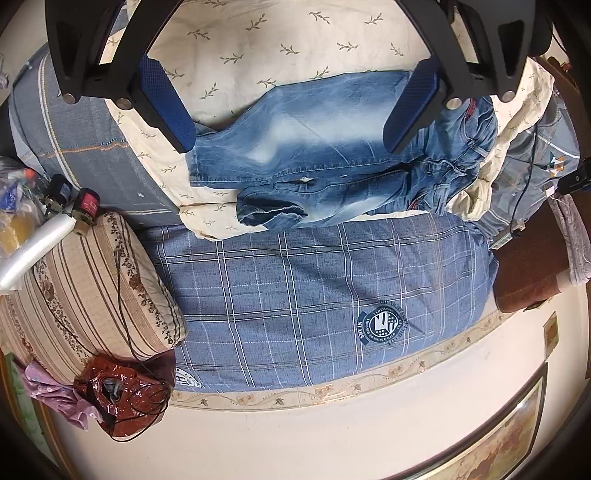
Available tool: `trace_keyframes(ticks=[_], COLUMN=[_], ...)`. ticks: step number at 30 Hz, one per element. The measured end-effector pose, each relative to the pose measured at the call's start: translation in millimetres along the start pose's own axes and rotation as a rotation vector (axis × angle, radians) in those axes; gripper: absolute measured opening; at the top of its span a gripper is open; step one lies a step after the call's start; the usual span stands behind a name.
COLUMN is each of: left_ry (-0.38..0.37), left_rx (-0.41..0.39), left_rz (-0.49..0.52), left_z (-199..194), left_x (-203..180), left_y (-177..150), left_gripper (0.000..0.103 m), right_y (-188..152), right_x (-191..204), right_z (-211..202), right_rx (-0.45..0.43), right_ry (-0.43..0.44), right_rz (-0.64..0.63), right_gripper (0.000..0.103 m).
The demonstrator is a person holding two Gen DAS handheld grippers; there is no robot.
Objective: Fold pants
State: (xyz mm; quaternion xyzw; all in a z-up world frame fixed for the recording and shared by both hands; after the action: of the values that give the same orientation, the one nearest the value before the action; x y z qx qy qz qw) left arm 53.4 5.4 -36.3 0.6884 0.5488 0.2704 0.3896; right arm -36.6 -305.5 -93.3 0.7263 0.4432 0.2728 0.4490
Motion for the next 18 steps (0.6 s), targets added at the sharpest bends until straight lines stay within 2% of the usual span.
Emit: trace_keyframes(ticks=[4,7,10,14,18], left_ry=[-0.012,-0.04,-0.06,-0.037,-0.015], left_rx=[0.021,0.072,0.158,0.281,0.328], left_rz=[-0.009,-0.045,-0.11,-0.236,-0.325], left_z=[8.1,23.2,45.9,76.2,91.9], left_x=[0.8,5.4,18.0,47.3,67.9], left_y=[-5.5,-16.8,-40.1,-81.5,-107.0], left_gripper=[0.103,0.103,0.103,0.103,0.103], right_y=[-4.0,-8.3,-14.0,-22.5,-34.2], right_x=[-0.9,-4.8,-13.1,-33.2,-58.1], right_z=[4.4,11.3,19.5,34.1,56.1], right_rx=[0.014,0.038,0.061,0.1,0.17], right_ry=[-0.002,-0.002,-0.025,-0.044,-0.04], right_rz=[0.0,0.014,0.022,0.059,0.146], right_gripper=[0.103,0.103,0.103,0.103,0.103])
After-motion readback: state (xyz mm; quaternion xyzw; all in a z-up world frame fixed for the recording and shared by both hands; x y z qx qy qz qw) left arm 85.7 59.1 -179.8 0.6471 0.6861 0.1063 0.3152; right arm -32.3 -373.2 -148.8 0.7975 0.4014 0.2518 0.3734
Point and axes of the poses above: each gripper's, at about its wrist camera, not at the fingertips, and z roughly the way its jaws point, x to its left, y to its top, the point moved 7 cm from there along z, roughly the way its jaws point, and after that the axes turned 15 degrees about -y, right-handed, at the moved point
